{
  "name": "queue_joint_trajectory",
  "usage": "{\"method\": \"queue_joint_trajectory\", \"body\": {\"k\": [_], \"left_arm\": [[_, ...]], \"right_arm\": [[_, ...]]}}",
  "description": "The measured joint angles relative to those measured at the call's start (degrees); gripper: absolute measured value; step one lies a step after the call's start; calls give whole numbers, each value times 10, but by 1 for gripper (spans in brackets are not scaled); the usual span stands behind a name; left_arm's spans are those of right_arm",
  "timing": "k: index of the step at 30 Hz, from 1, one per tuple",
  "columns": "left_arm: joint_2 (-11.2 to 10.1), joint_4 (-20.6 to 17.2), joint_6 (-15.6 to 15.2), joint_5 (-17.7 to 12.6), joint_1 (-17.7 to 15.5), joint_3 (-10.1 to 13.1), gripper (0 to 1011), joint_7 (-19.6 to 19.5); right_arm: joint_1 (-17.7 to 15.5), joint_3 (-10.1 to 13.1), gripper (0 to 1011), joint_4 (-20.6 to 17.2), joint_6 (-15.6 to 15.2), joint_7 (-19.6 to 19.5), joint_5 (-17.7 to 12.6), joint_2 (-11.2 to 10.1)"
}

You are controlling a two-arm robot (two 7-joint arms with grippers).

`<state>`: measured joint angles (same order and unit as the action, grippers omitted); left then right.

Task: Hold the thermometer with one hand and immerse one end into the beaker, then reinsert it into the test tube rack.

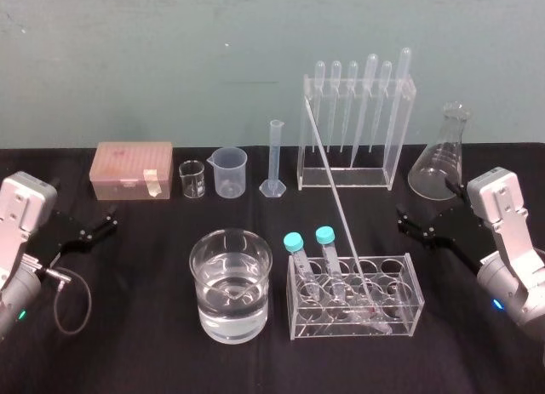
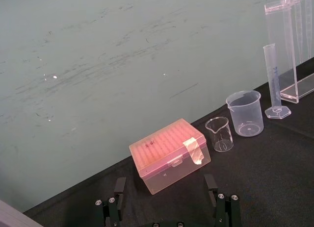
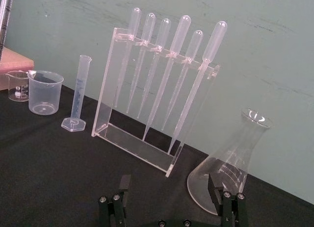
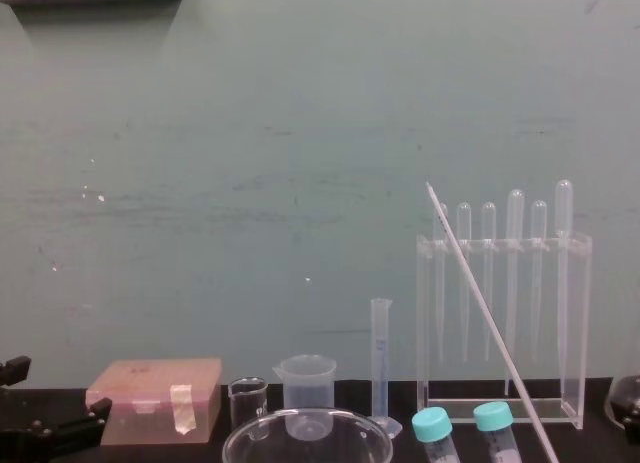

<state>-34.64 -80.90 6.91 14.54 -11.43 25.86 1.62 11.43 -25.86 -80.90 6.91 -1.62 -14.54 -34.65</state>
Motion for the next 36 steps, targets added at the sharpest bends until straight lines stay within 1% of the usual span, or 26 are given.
{"method": "queue_joint_trajectory", "body": {"k": [36], "left_arm": [[0,0,0,0,0,0,1008,0]], "right_arm": [[0,0,1002,0,0,0,0,0]]}}
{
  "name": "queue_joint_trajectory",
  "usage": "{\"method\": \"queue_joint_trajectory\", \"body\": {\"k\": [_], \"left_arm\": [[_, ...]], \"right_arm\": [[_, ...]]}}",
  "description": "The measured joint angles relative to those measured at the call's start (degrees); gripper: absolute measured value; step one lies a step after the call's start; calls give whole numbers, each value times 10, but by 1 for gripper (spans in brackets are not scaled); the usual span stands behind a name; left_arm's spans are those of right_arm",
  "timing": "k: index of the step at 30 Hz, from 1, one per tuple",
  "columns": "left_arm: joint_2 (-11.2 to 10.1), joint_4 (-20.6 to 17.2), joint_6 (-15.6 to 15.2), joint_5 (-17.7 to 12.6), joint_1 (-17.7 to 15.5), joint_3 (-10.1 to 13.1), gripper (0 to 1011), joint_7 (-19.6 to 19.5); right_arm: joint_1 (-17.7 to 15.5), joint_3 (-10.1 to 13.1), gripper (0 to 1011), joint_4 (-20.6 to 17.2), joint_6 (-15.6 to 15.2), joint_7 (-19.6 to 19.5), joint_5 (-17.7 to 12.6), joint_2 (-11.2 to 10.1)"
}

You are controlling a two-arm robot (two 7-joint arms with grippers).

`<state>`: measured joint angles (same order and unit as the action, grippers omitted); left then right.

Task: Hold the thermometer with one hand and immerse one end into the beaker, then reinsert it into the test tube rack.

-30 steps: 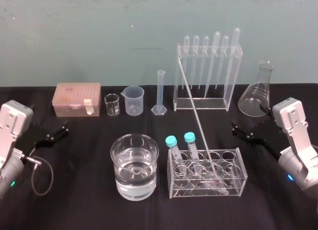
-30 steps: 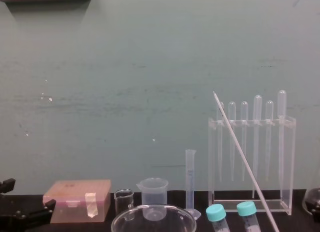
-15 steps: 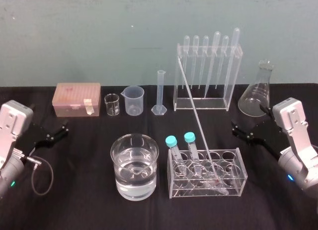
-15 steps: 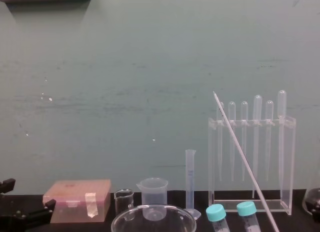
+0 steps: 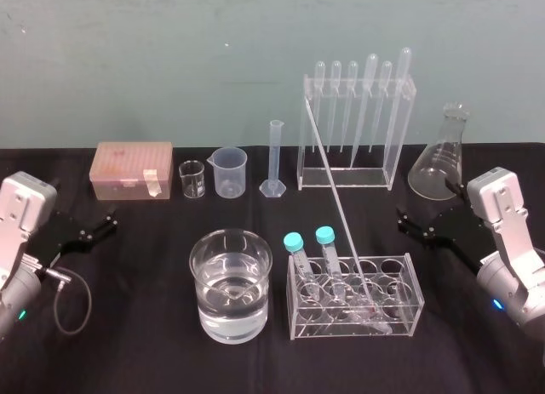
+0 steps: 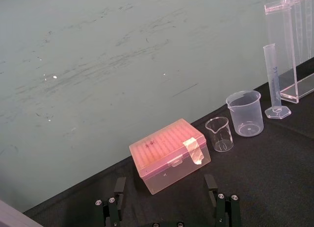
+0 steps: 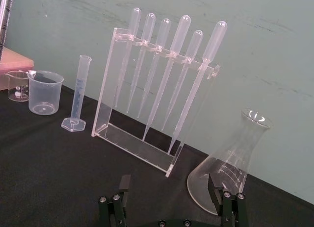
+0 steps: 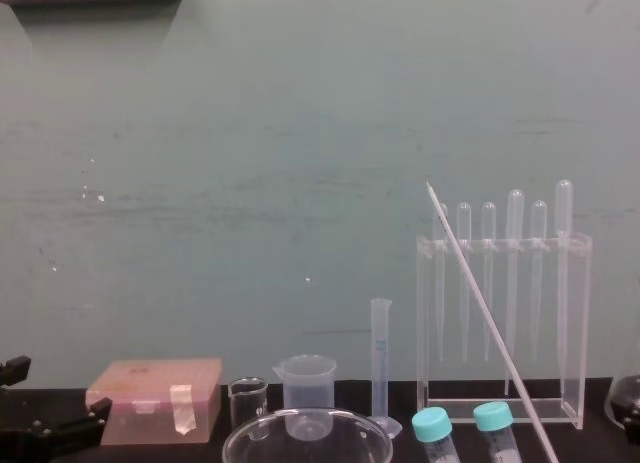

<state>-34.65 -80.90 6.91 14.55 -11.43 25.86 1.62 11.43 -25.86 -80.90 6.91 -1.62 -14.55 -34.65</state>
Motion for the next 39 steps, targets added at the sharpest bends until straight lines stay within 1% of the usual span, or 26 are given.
{"method": "queue_joint_trajectory", "body": {"k": [18,20,23,24,28,29,30,32,33,34,36,37,39], "left_arm": [[0,0,0,0,0,0,1008,0],[0,0,0,0,0,0,1008,0],[0,0,0,0,0,0,1008,0],[0,0,0,0,0,0,1008,0],[0,0,0,0,0,0,1008,0],[0,0,0,0,0,0,1008,0],[0,0,0,0,0,0,1008,0],[0,0,0,0,0,0,1008,0],[0,0,0,0,0,0,1008,0],[0,0,0,0,0,0,1008,0],[0,0,0,0,0,0,1008,0],[0,0,0,0,0,0,1008,0],[0,0,0,0,0,0,1008,0]], "right_arm": [[0,0,1003,0,0,0,0,0],[1,2,1003,-2,-5,5,-1,-1],[1,17,1002,-17,-27,33,-26,-7],[0,28,1003,-30,-43,53,-51,-11],[-4,56,1002,-60,-89,108,-121,-21],[-5,70,1002,-73,-114,131,-153,-25],[-5,76,1003,-81,-128,145,-170,-28],[-1,95,1003,-106,-181,195,-226,-36],[-1,95,1003,-106,-181,195,-226,-36],[3,100,1003,-118,-203,217,-247,-40],[10,101,1002,-128,-221,237,-266,-45],[16,100,1002,-135,-235,254,-281,-49],[20,98,1002,-139,-240,260,-286,-51]]}}
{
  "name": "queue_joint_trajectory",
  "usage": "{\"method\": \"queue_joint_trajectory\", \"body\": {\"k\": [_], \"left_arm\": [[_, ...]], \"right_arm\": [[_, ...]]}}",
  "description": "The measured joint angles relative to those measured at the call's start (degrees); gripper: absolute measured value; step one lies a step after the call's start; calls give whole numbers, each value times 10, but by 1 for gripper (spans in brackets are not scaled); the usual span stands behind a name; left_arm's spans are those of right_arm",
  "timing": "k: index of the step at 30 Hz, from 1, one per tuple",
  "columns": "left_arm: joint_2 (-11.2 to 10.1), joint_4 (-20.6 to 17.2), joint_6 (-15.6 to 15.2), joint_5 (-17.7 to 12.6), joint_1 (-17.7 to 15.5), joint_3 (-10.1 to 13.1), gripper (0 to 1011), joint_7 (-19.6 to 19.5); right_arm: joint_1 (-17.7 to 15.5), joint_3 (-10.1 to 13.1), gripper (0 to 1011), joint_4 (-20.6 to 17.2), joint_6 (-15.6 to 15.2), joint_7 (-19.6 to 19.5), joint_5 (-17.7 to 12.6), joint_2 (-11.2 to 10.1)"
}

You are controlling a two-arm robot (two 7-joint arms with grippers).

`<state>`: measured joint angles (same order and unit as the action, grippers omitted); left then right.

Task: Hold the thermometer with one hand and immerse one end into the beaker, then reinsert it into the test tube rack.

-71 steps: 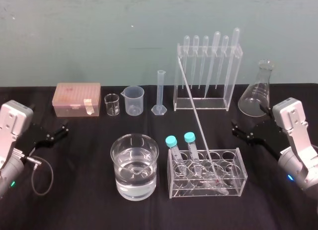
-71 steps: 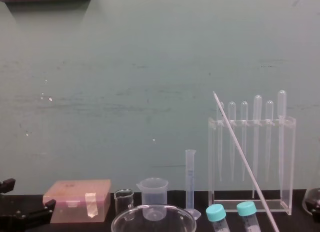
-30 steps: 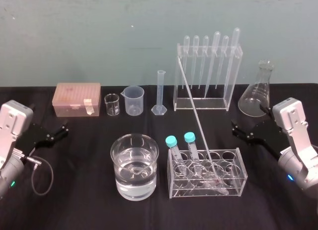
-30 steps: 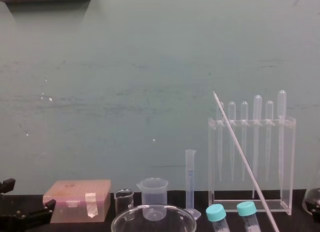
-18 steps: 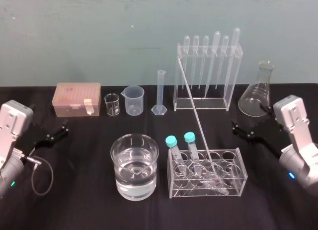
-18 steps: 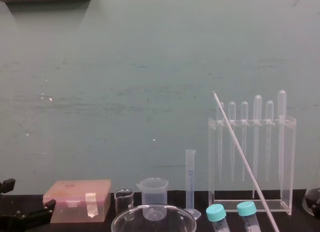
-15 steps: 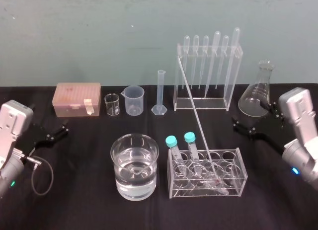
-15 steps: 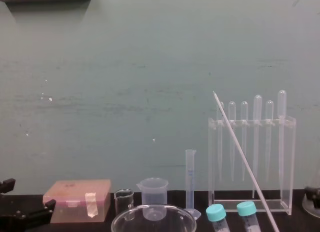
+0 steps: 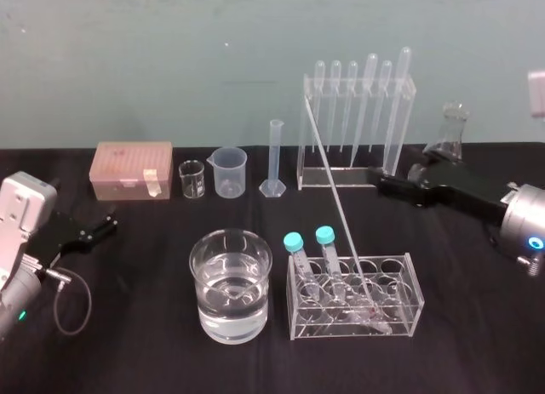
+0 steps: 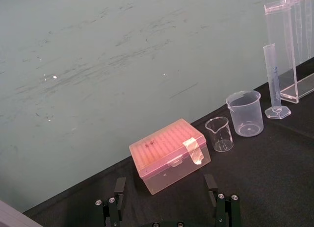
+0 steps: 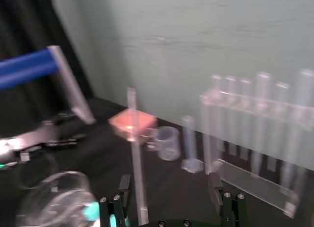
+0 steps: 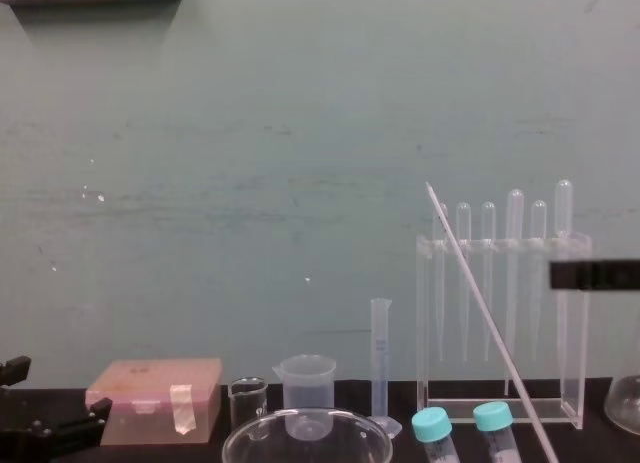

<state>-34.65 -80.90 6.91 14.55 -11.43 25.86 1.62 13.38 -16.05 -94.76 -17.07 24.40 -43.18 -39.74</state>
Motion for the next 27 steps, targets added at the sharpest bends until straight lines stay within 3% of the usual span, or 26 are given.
{"method": "queue_joint_trajectory", "body": {"k": [2,7,18,27], "left_arm": [[0,0,0,0,0,0,1008,0],[0,0,0,0,0,0,1008,0],[0,0,0,0,0,0,1008,0],[0,0,0,0,0,0,1008,0]], "right_arm": [[17,-12,1002,-10,-16,27,-15,-5],[56,-47,1002,-5,-34,44,-15,2],[134,-111,1002,47,-54,30,12,42],[159,-137,1002,59,-57,13,26,52]]}}
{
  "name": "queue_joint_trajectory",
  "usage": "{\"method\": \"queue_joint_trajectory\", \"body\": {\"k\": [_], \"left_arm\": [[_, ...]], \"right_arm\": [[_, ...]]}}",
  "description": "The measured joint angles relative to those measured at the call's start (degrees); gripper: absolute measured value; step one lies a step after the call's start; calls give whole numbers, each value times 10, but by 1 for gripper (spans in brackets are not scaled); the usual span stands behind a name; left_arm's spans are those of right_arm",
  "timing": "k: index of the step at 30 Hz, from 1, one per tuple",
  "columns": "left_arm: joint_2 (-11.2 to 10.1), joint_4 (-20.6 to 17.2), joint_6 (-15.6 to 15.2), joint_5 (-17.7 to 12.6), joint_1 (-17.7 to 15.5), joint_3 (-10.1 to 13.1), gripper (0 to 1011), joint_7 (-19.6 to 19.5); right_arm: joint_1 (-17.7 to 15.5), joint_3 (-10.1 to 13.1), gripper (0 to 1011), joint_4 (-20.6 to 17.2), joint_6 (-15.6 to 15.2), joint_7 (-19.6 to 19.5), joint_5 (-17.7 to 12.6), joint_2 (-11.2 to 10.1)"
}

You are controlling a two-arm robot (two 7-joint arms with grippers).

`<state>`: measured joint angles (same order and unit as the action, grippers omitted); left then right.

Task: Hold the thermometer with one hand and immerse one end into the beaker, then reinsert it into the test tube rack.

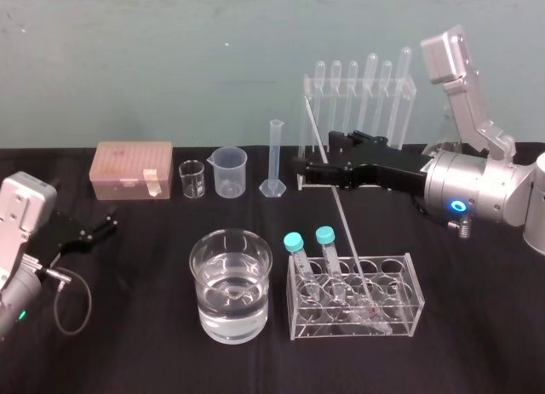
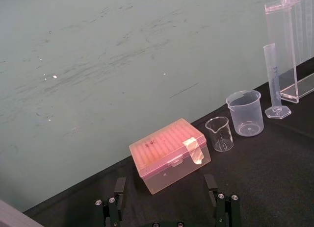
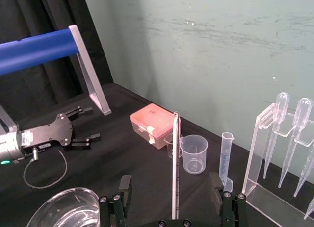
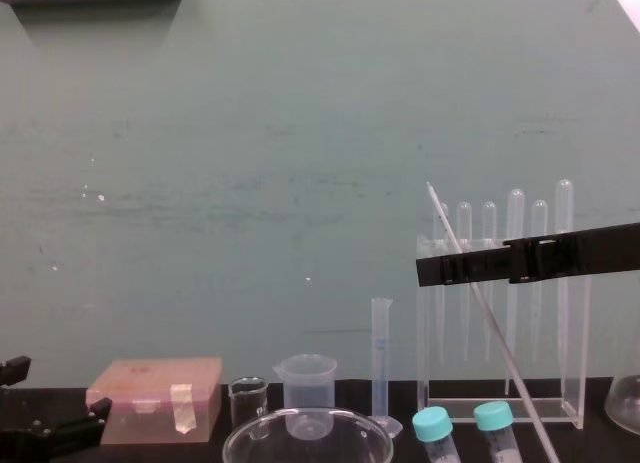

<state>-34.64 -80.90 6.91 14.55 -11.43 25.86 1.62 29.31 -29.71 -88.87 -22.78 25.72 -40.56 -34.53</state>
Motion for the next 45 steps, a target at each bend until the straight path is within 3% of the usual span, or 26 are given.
{"method": "queue_joint_trajectory", "body": {"k": [11,15,27,37,45], "left_arm": [[0,0,0,0,0,0,1008,0],[0,0,0,0,0,0,1008,0],[0,0,0,0,0,0,1008,0],[0,0,0,0,0,0,1008,0],[0,0,0,0,0,0,1008,0]], "right_arm": [[-2,2,998,0,0,1,-1,0],[-2,3,931,0,0,1,-2,0],[-3,4,592,0,0,3,-3,-1],[-3,5,223,-1,0,3,-3,-1],[-3,5,53,-1,0,3,-3,-1]]}}
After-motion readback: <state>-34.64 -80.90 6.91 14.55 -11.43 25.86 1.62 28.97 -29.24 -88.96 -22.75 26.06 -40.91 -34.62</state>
